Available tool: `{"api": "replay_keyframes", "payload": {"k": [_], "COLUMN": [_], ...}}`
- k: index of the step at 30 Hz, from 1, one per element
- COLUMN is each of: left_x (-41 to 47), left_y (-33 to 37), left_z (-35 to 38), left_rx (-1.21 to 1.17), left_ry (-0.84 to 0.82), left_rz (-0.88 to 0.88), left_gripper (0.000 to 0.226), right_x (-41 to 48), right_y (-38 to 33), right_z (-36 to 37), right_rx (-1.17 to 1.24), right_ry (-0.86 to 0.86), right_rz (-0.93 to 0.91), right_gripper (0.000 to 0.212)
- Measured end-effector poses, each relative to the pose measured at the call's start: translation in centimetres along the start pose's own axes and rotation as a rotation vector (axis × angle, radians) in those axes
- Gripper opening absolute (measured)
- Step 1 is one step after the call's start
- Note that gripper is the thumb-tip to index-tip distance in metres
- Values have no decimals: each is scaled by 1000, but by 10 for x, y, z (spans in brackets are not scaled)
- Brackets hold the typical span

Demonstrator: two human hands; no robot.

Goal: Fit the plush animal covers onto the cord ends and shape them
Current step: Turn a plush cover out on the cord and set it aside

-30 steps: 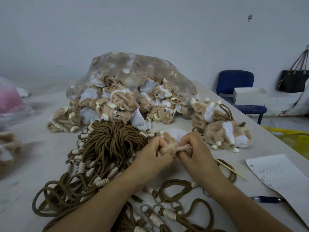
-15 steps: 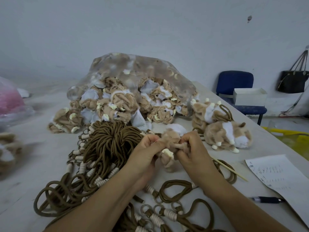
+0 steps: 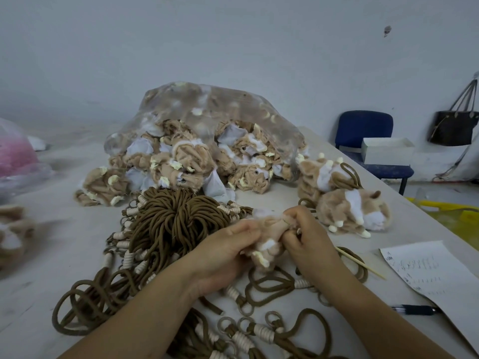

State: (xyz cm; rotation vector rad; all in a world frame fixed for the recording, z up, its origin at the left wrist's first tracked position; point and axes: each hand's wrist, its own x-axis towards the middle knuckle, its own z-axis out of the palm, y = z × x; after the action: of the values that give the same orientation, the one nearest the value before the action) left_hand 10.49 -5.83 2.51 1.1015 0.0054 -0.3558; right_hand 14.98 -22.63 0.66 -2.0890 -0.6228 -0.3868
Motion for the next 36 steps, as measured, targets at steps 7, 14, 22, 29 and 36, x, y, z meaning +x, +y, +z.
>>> {"api": "replay_keyframes", "payload": {"k": [7, 14, 22, 29, 36], "left_x": [3, 3, -2, 1, 3], "left_y": [0, 1, 1, -11, -21], "left_z": [2, 1, 8, 4, 6], "left_rx": [-145, -235, -117, 413, 1470], "left_ry": [63, -60, 52, 240, 358], "left_rz": [29, 47, 307, 527, 912], "left_gripper": [31, 33, 51, 36, 64], "right_x": [1, -2, -3, -5, -7], "right_y": [-4, -3, -5, -8, -10], "right_z": [-2, 4, -14, -5, -5], "right_rx": [-67, -133, 47, -18, -18], "right_ry": [62, -76, 126, -105, -190], "right_rz": [-68, -74, -17, -5, -2], "right_gripper": [9, 16, 16, 20, 18]}}
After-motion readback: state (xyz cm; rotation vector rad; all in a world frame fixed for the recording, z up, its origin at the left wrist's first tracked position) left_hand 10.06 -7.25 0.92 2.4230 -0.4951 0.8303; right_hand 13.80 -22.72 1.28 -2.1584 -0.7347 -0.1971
